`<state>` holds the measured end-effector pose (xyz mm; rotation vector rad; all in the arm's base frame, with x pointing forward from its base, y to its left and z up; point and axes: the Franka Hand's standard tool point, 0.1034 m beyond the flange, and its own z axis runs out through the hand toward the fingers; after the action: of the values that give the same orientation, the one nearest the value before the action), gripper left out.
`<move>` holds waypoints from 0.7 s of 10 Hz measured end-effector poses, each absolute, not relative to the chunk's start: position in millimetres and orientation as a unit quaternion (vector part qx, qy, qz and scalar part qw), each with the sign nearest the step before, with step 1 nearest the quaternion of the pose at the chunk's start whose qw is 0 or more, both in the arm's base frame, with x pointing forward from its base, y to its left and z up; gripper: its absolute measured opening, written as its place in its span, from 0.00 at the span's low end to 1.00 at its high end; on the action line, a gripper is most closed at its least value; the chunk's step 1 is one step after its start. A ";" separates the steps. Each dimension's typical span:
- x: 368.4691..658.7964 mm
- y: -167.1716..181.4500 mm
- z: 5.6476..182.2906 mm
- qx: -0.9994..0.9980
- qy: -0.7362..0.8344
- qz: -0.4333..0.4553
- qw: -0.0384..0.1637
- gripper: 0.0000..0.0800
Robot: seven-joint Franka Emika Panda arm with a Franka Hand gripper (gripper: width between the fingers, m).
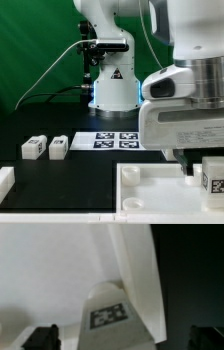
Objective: Assemble one leg
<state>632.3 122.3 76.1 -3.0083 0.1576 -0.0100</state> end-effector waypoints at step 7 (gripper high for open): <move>634.1 118.1 76.1 -0.916 0.389 0.026 0.099 0.39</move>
Offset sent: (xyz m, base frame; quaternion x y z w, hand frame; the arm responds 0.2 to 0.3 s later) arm 0.0000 0.0000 0.0000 0.0000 0.0000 0.2667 0.9638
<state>634.1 118.1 76.1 -2.7077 1.1489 0.0771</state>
